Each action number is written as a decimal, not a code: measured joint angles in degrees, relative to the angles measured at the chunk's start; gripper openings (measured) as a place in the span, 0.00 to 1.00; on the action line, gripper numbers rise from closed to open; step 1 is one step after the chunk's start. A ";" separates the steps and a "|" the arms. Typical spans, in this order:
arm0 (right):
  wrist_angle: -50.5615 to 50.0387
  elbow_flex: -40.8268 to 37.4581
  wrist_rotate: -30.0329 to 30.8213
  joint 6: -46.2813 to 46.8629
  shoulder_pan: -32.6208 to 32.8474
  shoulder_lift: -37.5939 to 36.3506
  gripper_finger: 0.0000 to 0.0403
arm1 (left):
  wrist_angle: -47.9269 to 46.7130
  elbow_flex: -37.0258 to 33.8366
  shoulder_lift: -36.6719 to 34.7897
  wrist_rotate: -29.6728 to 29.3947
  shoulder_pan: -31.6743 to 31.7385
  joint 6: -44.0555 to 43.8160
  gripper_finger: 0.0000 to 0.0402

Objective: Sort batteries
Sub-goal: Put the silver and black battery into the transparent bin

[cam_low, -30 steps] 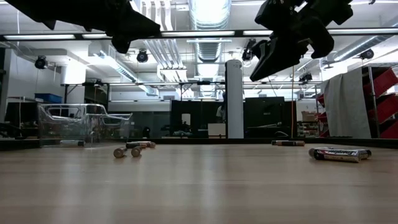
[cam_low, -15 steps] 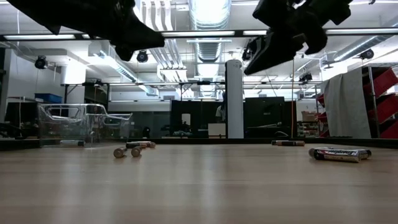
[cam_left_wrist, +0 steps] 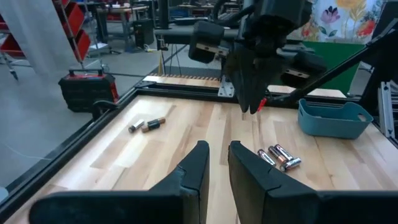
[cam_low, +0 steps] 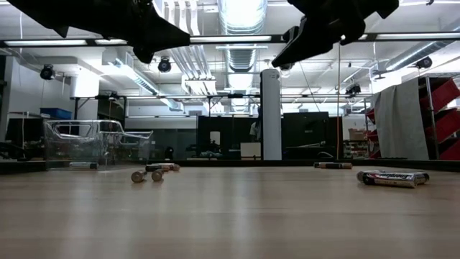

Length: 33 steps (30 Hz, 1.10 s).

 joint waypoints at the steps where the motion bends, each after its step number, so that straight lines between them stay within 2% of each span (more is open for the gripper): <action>1: 0.26 0.01 0.02 -0.24 0.00 0.00 0.08 | 0.01 0.00 0.00 -0.01 0.00 0.00 0.10; 12: 1.41 0.01 0.02 -3.23 -0.13 0.00 0.08 | 0.19 0.00 0.00 -0.22 0.00 -0.52 0.10; 33: 1.37 -0.04 0.02 -2.80 -0.26 0.00 0.08 | 0.12 0.00 0.00 -0.20 0.00 -0.92 0.10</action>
